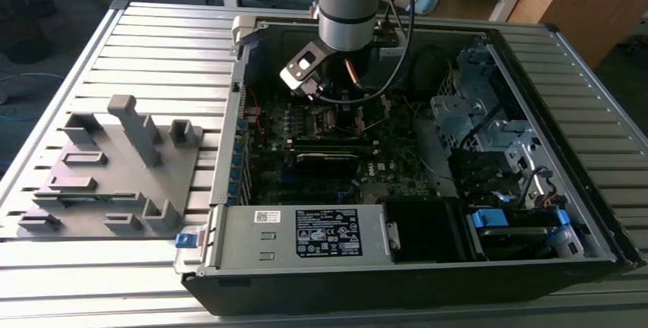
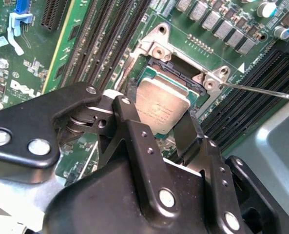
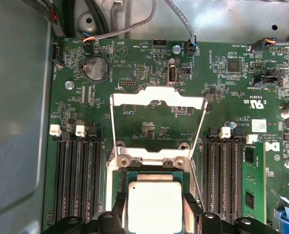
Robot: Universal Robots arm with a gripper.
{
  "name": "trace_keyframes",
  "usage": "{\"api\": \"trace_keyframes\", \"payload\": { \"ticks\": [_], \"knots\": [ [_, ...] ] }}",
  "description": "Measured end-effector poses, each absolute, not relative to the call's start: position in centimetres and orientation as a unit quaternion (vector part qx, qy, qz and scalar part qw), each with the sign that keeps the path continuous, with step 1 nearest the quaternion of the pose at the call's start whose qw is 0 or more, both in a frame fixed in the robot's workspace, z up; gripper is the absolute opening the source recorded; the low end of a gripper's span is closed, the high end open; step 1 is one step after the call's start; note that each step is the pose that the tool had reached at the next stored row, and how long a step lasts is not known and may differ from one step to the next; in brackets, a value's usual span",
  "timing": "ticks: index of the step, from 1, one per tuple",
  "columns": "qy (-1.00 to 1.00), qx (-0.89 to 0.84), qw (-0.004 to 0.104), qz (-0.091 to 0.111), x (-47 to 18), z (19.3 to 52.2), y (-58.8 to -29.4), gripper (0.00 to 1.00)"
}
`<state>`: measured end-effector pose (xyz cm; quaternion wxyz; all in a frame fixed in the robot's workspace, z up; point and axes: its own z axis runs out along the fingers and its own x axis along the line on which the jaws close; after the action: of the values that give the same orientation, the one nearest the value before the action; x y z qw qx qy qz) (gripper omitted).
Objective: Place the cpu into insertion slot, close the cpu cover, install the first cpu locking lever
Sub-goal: 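Place the cpu into insertion slot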
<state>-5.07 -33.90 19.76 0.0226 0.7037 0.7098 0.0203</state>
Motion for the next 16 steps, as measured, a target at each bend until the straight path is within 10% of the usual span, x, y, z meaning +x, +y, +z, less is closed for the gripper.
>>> {"api": "trace_keyframes", "payload": {
  "ticks": [16],
  "knots": [
    [0.716, 0.698, 0.022, 0.021, -5.08, 19.64, -33.90, 0.54]
  ]
}}
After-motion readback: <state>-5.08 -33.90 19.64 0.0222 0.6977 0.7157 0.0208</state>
